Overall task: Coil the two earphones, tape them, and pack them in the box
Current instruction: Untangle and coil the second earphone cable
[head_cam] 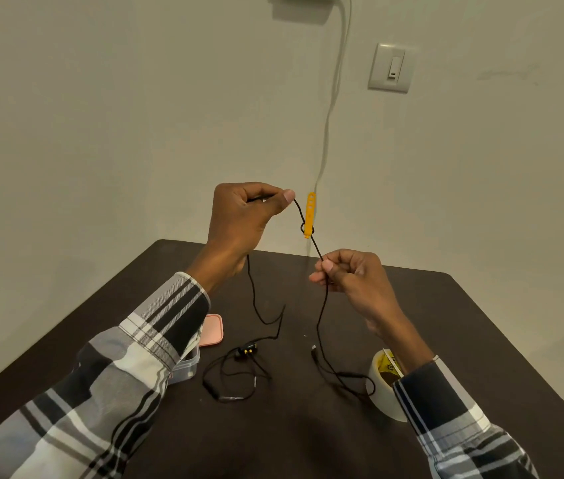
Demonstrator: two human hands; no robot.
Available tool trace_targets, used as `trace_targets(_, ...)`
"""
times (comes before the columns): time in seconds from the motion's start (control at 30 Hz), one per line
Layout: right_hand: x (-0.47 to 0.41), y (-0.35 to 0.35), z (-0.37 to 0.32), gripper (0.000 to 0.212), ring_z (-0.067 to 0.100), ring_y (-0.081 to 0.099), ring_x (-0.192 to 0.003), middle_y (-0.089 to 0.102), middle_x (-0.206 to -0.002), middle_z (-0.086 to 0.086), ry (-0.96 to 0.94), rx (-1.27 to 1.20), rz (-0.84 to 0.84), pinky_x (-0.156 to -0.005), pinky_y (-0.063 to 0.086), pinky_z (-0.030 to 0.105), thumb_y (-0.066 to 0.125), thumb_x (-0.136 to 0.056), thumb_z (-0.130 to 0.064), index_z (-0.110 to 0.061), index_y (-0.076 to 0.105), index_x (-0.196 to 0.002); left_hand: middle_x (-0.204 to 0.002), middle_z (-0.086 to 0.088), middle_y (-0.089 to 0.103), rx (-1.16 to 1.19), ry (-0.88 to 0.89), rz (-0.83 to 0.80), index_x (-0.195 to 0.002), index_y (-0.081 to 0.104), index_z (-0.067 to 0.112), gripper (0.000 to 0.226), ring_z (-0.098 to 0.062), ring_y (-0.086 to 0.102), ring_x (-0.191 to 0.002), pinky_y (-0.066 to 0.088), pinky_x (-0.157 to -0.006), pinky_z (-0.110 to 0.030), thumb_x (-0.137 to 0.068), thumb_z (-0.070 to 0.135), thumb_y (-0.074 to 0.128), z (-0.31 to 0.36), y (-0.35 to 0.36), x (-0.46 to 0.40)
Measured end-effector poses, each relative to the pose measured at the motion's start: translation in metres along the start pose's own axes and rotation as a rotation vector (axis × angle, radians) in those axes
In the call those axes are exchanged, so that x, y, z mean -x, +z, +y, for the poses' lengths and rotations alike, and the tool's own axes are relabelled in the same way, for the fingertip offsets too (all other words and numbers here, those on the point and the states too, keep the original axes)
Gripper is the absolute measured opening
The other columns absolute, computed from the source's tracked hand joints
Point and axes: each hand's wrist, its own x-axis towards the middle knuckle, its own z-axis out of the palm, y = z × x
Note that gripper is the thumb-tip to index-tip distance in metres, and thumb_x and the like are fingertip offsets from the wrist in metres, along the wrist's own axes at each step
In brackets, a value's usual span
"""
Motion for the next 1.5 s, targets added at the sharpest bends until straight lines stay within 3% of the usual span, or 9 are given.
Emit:
trace_targets(0.23,0.001,-0.011,0.0,0.009,0.017,0.073,-0.079,0.077,-0.078,0.004,-0.023,-0.023,0.084,-0.071,0.06,0.029,0.063,-0.095,-0.008,-0.006,0.069,-0.09,-0.071,0.009,0.072,0.015,0.018,0.091,-0.079,0.075,0.018,0.004,0.002,0.066,-0.067,0.046,-0.064,-0.008,-0.082,0.016,0.078,-0.001,-0.006,-0.003)
trace_targets(0.47,0.002,-0.019,0.011,0.017,0.023,0.071,-0.072,0.07,-0.069,0.009,0.017,-0.011,0.207,-0.069,0.061,0.028,0.082,-0.077,-0.004,-0.008,0.068,-0.069,-0.074,-0.004,0.069,0.085,0.01,0.175,-0.092,0.074,0.001,0.015,0.004,0.05,-0.044,0.034,-0.046,-0.002,-0.083,0.013,0.076,0.006,-0.014,-0.011)
trace_targets(0.6,-0.001,-0.017,0.014,0.02,0.012,0.066,-0.061,0.066,-0.058,0.001,0.033,0.009,0.174,-0.072,0.059,0.029,0.084,-0.072,0.0,-0.007,0.067,-0.078,-0.074,-0.005,0.068,0.078,0.017,0.182,-0.093,0.075,-0.001,0.018,0.004,0.049,-0.041,0.033,-0.047,-0.003,-0.083,0.013,0.076,0.006,-0.011,-0.008)
trace_targets(0.83,-0.006,-0.021,0.021,0.03,0.009,0.06,-0.054,0.059,-0.062,0.01,0.03,0.085,0.192,-0.067,0.052,0.021,0.086,-0.066,0.004,-0.009,0.065,-0.083,-0.057,0.009,0.063,0.08,0.022,0.176,-0.091,0.074,-0.003,0.017,0.004,0.045,-0.038,0.031,-0.045,-0.003,-0.083,0.012,0.076,0.005,-0.013,-0.009)
trace_targets(0.93,-0.01,-0.022,0.025,0.024,0.01,0.057,-0.056,0.058,-0.062,0.006,0.034,0.131,0.206,-0.06,0.051,0.023,0.086,-0.069,0.0,-0.012,0.069,-0.081,-0.062,0.004,0.064,0.09,0.034,0.174,-0.092,0.074,-0.004,0.018,0.004,0.044,-0.037,0.031,-0.045,-0.002,-0.084,0.012,0.075,0.006,-0.012,-0.008)
trace_targets(1.07,-0.014,-0.027,0.033,0.018,0.015,0.062,-0.062,0.062,-0.062,0.001,0.034,0.175,0.237,-0.067,0.059,0.031,0.086,-0.071,-0.007,-0.016,0.073,-0.079,-0.049,0.017,0.059,0.087,0.064,0.179,-0.092,0.074,-0.003,0.016,0.004,0.045,-0.037,0.031,-0.046,-0.002,-0.084,0.011,0.075,0.008,-0.011,-0.009)
trace_targets(1.2,-0.018,-0.026,0.035,0.016,0.01,0.064,-0.059,0.066,-0.059,0.0,0.021,0.184,0.247,-0.064,0.054,0.028,0.088,-0.069,-0.012,-0.015,0.073,-0.072,-0.049,0.018,0.059,0.092,0.073,0.181,-0.091,0.074,-0.001,0.014,0.003,0.045,-0.038,0.031,-0.046,-0.003,-0.084,0.011,0.075,0.008,-0.008,-0.009)
trace_targets(1.4,-0.021,-0.025,0.041,0.032,0.017,0.06,-0.058,0.063,-0.058,0.001,-0.021,0.206,0.279,-0.059,0.053,0.035,0.093,-0.064,-0.022,-0.012,0.063,-0.062,-0.049,0.018,0.059,0.086,0.078,0.176,-0.092,0.074,-0.003,0.016,0.004,0.045,-0.037,0.031,-0.046,-0.003,-0.084,0.011,0.075,0.006,-0.01,-0.01)
trace_targets(1.5,-0.022,-0.026,0.042,0.035,0.011,0.053,-0.055,0.062,-0.06,-0.002,-0.032,0.329,0.218,-0.056,0.045,0.029,0.093,-0.064,-0.031,-0.015,0.062,-0.063,-0.051,0.017,0.06,0.071,0.085,0.165,-0.093,0.074,-0.003,0.016,0.004,0.046,-0.039,0.031,-0.046,-0.002,-0.084,0.01,0.074,0.005,-0.01,-0.009)
